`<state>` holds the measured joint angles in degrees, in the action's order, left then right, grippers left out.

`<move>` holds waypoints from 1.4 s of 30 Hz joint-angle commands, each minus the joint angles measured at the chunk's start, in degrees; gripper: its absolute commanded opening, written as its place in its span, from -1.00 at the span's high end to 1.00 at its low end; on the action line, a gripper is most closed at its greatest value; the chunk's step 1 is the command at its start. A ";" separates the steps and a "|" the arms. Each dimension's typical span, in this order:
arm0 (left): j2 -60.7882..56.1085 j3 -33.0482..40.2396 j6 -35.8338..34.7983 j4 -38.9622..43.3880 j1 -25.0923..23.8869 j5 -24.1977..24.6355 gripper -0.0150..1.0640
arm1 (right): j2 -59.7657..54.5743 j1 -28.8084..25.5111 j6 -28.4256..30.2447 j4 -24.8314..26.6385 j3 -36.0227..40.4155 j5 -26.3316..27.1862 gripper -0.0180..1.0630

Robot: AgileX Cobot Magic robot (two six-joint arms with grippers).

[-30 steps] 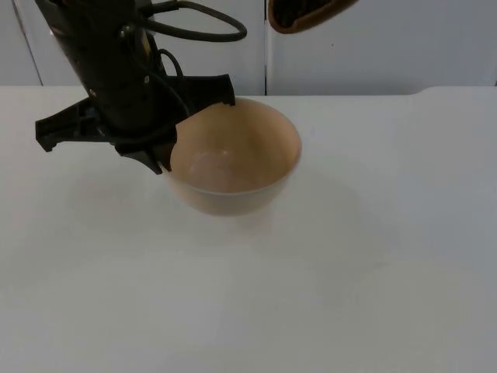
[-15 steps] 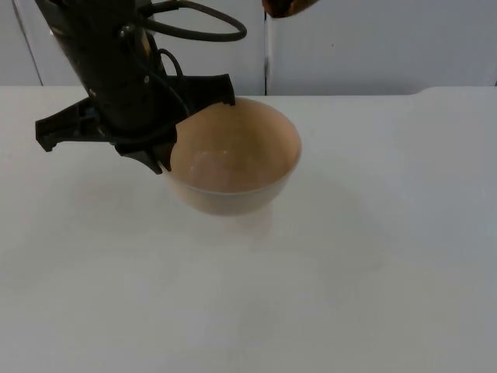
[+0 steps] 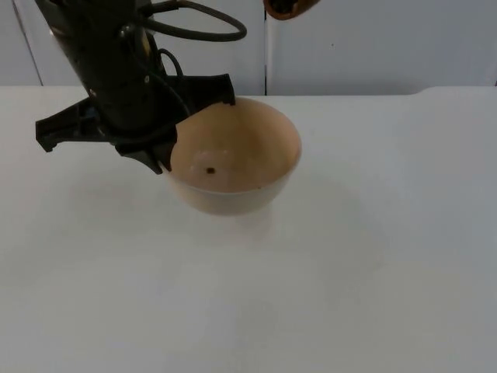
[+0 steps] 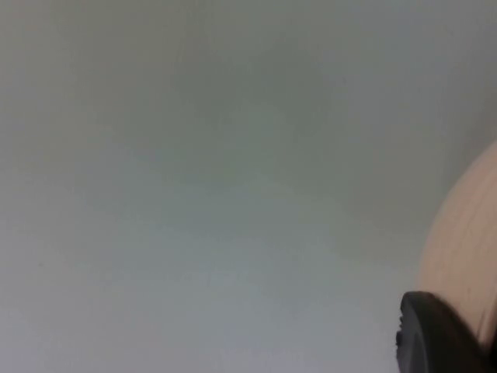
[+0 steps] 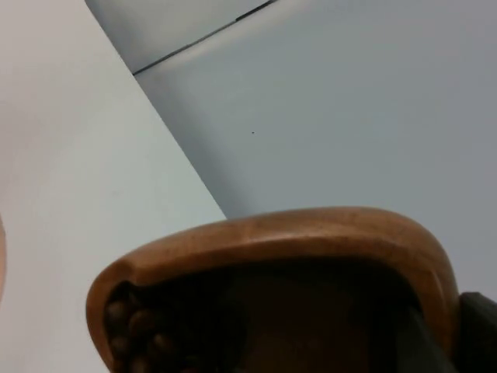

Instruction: Pick up the bowl with the left hand and pour the coffee beans from the cup into the bowl with the right hand.

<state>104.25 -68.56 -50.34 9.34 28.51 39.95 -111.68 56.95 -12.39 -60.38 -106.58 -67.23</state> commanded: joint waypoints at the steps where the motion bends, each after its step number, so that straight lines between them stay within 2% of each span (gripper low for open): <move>1: -0.17 -0.42 -0.60 -0.13 0.06 -0.30 0.98 | -0.01 0.37 0.48 -1.91 -0.27 0.09 0.97; 17: -0.17 -0.42 -0.60 -0.13 0.06 -0.30 0.98 | -0.01 3.06 3.89 -7.82 -0.27 0.20 0.97; 25: -0.17 -0.42 -0.60 -0.10 0.06 -0.20 0.98 | -0.01 3.19 6.02 -7.81 -0.27 0.45 0.97; 42: -0.17 -0.42 -0.60 -0.27 0.06 0.01 0.98 | -0.01 3.71 6.26 -9.66 -0.27 1.26 0.97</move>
<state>104.25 -68.56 -50.34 9.34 28.51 39.96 -111.68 60.31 -6.32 -68.78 -106.58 -66.21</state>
